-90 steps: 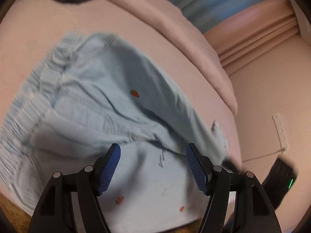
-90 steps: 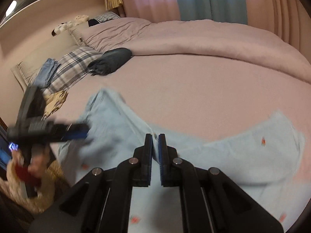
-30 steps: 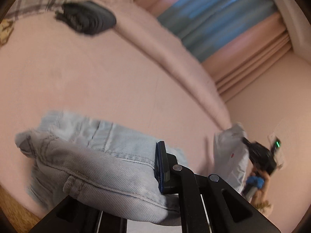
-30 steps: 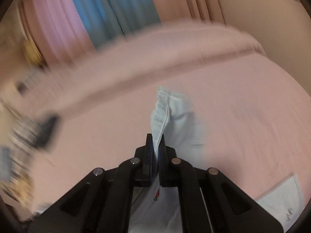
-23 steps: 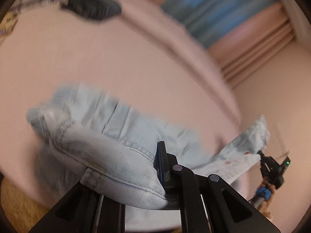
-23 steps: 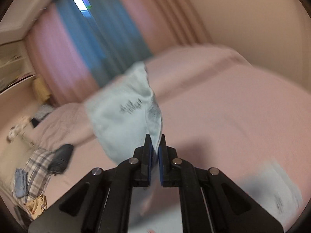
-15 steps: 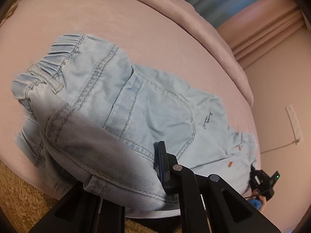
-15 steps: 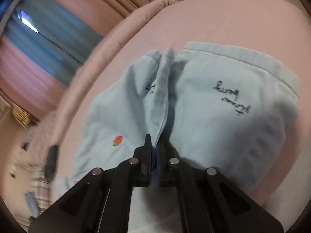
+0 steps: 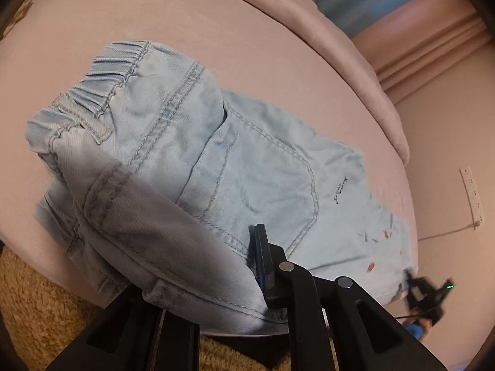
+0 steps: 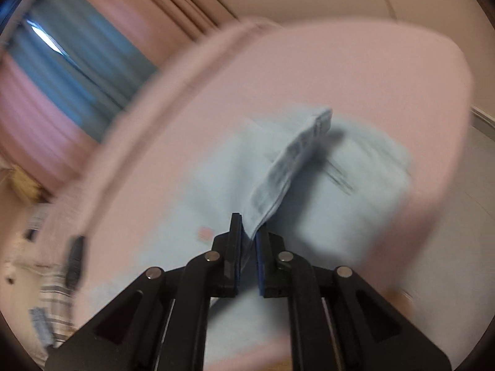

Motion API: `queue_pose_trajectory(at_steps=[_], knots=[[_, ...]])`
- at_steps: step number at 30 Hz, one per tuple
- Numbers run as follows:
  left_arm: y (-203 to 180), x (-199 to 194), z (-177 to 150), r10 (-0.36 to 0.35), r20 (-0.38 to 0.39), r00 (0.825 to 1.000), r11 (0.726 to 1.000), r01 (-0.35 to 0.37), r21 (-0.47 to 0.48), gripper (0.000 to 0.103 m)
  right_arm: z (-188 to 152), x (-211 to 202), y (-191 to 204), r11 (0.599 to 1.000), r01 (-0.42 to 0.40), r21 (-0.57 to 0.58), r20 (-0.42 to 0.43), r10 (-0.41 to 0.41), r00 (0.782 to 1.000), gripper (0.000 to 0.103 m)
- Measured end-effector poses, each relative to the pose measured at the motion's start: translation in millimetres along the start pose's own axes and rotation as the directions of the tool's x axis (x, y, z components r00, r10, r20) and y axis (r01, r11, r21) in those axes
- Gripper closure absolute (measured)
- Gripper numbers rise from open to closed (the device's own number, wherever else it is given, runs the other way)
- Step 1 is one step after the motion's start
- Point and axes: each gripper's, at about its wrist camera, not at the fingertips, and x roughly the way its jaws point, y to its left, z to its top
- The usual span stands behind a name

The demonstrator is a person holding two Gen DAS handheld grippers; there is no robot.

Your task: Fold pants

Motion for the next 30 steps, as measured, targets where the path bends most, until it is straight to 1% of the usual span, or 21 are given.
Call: queue_pose_trajectory(at_steps=[1,2,3,5,6,7,8,9,10,11,13,15,17,18,19,21,22,23,25,28,30], knots=[[-1.1,-0.5,1.0,0.001,-0.007,1.0,1.0,-0.001,0.0,0.092,-1.2,-2.0,-7.7,0.999,-0.045,0.025,0.021,0.045,0.999,0.092],[-2.1,-1.1,2.5,0.004,-0.017,1.0,1.0,-0.004,-0.001,0.091,1.4,-3.9,-13.8,0.996,-0.072,0.047,0.024,0.071,0.997,0.088],[-2.0,-2.5,3.6,0.004,-0.025,1.0,1.0,-0.004,-0.003,0.089,8.0,-5.7,-16.7,0.994,-0.078,0.074,0.023,0.077,0.997,0.084],[0.9,-5.6,6.0,-0.009,-0.033,0.999,1.0,0.008,-0.018,0.086,21.2,-10.2,-16.4,0.994,-0.047,0.095,0.064,0.041,0.997,0.064],[4.1,-7.8,7.3,-0.023,-0.029,0.999,0.999,0.022,-0.038,0.082,30.6,-11.3,-17.8,0.995,-0.033,0.097,0.107,0.023,0.994,0.058],[9.2,-10.7,7.9,-0.037,-0.022,0.999,0.998,0.036,-0.056,0.078,33.8,-11.0,-19.1,0.995,-0.026,0.097,0.118,0.014,0.993,0.055],[12.6,-12.5,10.4,-0.048,-0.01,0.999,0.996,0.047,-0.079,0.077,35.7,-9.7,-19.3,0.996,-0.008,0.093,0.11,-0.003,0.994,0.057],[18.8,-21.2,12.8,-0.046,0.003,0.999,0.995,0.046,-0.093,0.077,41.4,-5.0,-18.3,0.997,0.013,0.075,0.093,-0.02,0.995,0.064],[18.9,-21.8,14.9,-0.036,0.018,0.999,0.994,0.038,-0.1,0.077,45.7,-2.4,-15.7,0.997,0.052,0.05,0.091,-0.056,0.994,0.095],[19.0,-26.1,18.2,-0.021,0.043,0.999,0.995,0.025,-0.099,0.077,47.5,-2.1,-13.5,0.996,0.078,0.032,0.09,-0.081,0.993,0.099],[13.9,-33.5,20.3,0.027,0.104,0.994,0.997,-0.019,-0.08,0.079,52.1,-15.8,-11.2,0.998,0.059,0.013,0.124,-0.06,0.99,0.099],[7.3,-39.6,18.9,0.074,0.137,0.988,0.997,-0.068,-0.044,0.084,51.4,-42.3,-4.6,1.0,0.016,0.003,0.199,-0.017,0.98,0.099],[4.6,-38.7,15.0,0.072,0.128,0.989,0.997,-0.068,-0.035,0.084,49.7,-60.3,-13.1,1.0,0.024,0.004,0.249,-0.024,0.968,0.099],[4.5,-36.5,12.4,0.082,0.112,0.99,0.996,-0.079,-0.031,0.084,46.9,-65.1,-15.0,0.998,0.055,-0.002,0.259,-0.053,0.964,0.099],[4.8,-34.5,9.7,0.098,0.101,0.99,0.995,-0.095,-0.025,0.084,45.8,-63.4,-20.4,0.996,0.085,-0.001,0.249,-0.082,0.965,0.099],[6.6,-28.2,3.1,0.139,0.085,0.987,0.99,-0.139,-0.006,0.084,37.8,-43.1,-34.0,0.99,0.144,0.005,0.17,-0.143,0.975,0.099],[12.2,-27.7,2.3,0.144,0.077,0.987,0.99,-0.144,-0.005,0.084,35.4,-34.5,-45.0,0.985,0.174,0.009,0.132,-0.174,0.976,0.098],[13.9,-25.6,1.6,0.147,0.069,0.987,0.989,-0.146,-0.008,0.084,31.3,-23.3,-52.0,0.983,0.185,0.005,0.104,-0.185,0.977,0.098],[13.3,-25.9,2.2,0.157,0.063,0.986,0.988,-0.157,0.001,0.084,29.6,-24.9,-60.7,0.986,0.168,0.002,0.129,-0.167,0.978,0.099],[4.0,-27.2,3.8,0.19,0.059,0.98,0.981,-0.192,0.035,0.081,34.1,-28.0,-67.2,0.988,0.155,0.021,0.094,-0.156,0.983,0.098],[-2.9,-24.0,4.6,0.193,0.054,0.98,0.98,-0.196,0.047,0.081,38.5,-23.8,-58.4,0.986,0.164,0.006,0.056,-0.164,0.985,0.096]])
